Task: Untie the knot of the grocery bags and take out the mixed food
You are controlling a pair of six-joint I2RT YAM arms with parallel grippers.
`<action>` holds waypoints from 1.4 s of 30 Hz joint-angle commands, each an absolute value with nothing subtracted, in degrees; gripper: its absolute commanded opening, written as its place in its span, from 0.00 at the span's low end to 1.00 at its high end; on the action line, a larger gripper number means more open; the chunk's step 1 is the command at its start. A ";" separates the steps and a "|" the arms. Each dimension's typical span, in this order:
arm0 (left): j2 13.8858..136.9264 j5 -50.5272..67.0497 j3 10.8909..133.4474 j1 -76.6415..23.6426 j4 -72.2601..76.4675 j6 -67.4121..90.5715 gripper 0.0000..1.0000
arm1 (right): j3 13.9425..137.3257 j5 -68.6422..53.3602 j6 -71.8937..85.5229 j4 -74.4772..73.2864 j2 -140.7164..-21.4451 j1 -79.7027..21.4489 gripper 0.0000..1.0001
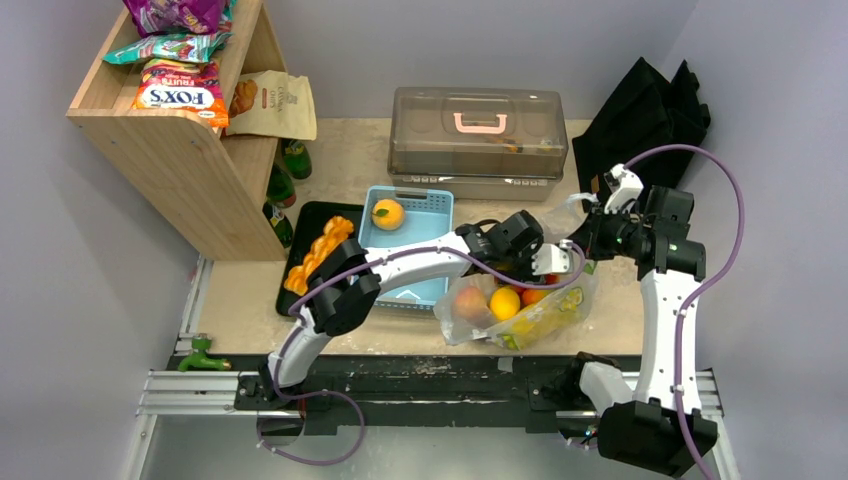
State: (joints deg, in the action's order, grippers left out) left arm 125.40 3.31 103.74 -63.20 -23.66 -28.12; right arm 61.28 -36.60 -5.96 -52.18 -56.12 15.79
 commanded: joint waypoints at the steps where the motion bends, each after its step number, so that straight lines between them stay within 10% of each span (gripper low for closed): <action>1: 123.84 2.41 100.95 -63.33 -32.77 -30.50 0.47 | 62.99 -40.78 -3.03 -51.22 -55.63 15.05 0.00; 8: 111.64 1.07 87.46 -63.19 -34.49 -34.65 0.02 | 62.25 -39.87 -3.73 -50.56 -55.68 15.05 0.00; 15: 103.05 2.66 82.70 -63.19 -30.22 -37.87 0.00 | 62.44 -39.35 -5.43 -51.04 -55.95 15.07 0.00; 21: 109.36 1.40 90.56 -63.26 -27.04 -34.32 0.55 | 62.75 -38.96 -6.50 -52.13 -56.19 15.10 0.00; 29: 120.06 0.27 101.35 -63.33 -23.21 -29.49 0.78 | 62.75 -39.63 -5.90 -51.96 -56.68 15.04 0.00; 42: 132.43 -3.02 108.46 -63.27 -35.08 -33.40 0.69 | 62.78 -38.84 -6.94 -52.13 -57.06 15.07 0.00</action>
